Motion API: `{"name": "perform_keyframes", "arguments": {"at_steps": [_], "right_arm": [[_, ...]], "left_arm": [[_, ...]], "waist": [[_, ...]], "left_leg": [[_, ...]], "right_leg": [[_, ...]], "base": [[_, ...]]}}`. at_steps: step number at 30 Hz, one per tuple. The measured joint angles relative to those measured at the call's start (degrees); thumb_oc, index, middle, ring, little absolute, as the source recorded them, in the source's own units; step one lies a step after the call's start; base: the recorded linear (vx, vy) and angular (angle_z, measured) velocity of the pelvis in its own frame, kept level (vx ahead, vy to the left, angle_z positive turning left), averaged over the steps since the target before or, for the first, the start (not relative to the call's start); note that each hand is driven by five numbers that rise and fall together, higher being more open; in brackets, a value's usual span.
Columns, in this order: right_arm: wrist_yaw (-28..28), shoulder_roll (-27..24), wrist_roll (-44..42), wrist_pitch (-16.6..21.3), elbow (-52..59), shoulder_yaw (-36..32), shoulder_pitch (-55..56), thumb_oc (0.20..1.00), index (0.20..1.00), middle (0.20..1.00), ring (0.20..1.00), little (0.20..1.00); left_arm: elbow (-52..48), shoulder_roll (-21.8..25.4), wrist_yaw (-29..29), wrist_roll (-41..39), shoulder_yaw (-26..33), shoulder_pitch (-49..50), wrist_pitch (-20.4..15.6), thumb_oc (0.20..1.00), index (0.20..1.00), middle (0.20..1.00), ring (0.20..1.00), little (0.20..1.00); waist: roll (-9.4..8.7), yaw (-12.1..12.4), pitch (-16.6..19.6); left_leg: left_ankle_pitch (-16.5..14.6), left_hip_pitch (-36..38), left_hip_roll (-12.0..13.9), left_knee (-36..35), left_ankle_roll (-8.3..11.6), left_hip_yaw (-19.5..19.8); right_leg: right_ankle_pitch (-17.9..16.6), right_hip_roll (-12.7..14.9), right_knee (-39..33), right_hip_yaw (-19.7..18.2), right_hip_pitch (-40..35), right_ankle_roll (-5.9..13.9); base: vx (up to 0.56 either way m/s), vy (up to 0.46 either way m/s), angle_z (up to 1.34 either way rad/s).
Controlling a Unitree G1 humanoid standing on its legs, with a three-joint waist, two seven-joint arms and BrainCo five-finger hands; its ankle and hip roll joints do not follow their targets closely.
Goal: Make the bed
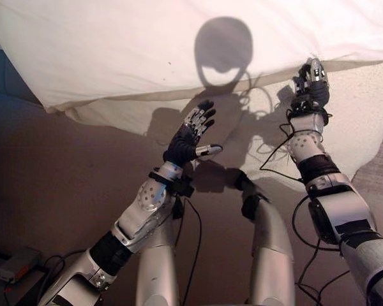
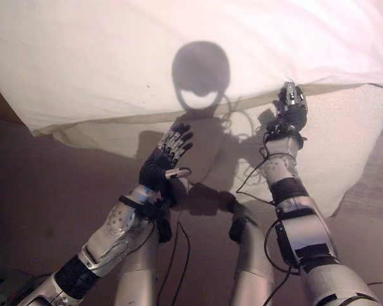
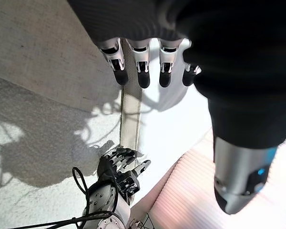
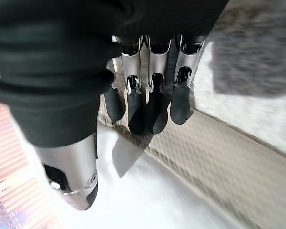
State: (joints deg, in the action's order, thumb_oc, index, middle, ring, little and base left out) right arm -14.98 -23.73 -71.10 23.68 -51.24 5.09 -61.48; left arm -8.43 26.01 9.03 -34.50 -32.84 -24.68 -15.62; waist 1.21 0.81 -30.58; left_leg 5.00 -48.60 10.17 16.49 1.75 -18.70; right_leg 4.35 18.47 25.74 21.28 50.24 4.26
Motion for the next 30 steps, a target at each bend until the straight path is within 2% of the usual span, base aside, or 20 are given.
{"name": "perform_keyframes", "arguments": {"at_steps": [21, 25, 30], "right_arm": [[-1.9, -0.7, 2.9, -2.0, -5.0, 0.1, -3.7, 1.0, 1.0, 1.0, 1.0, 1.0], [-1.9, -0.4, 2.4, -0.9, 3.4, 0.1, 1.0, 1.0, 1.0, 1.0, 1.0, 1.0], [-1.4, 0.4, 1.9, 1.0, 8.8, 0.5, 3.3, 1.0, 1.0, 1.0, 1.0, 1.0]], "left_arm": [[0.0, -0.1, 1.2, 0.0, -3.1, -2.0, 0.0, 1.0, 1.0, 1.0, 1.0, 1.0], [0.0, -0.1, 1.8, 0.0, -2.9, -2.1, -0.1, 1.0, 1.0, 1.0, 1.0, 1.0], [0.1, -0.1, 1.9, 0.0, -2.8, -2.6, -0.4, 1.0, 1.0, 1.0, 1.0, 1.0]], "waist": [[-0.03, 0.0, 0.0], [-0.03, -0.1, 0.0], [-0.03, -0.1, 0.0]], "left_leg": [[0.1, 0.0, 0.2, 0.0, -0.21, -0.5], [0.1, -0.1, 0.2, -0.1, -0.22, -0.7], [0.1, -0.4, 0.3, -0.2, -0.22, -0.8]], "right_leg": [[-1.1, -0.4, -1.1, -0.2, 0.0, -0.35], [-1.1, -0.5, -1.2, -0.3, 0.2, -0.33], [-1.2, -0.7, -1.5, -0.3, 0.5, -0.25]], "base": [[0.0, 0.001, -0.01], [0.0, 0.0, 0.0], [0.0, 0.0, 0.0]]}}
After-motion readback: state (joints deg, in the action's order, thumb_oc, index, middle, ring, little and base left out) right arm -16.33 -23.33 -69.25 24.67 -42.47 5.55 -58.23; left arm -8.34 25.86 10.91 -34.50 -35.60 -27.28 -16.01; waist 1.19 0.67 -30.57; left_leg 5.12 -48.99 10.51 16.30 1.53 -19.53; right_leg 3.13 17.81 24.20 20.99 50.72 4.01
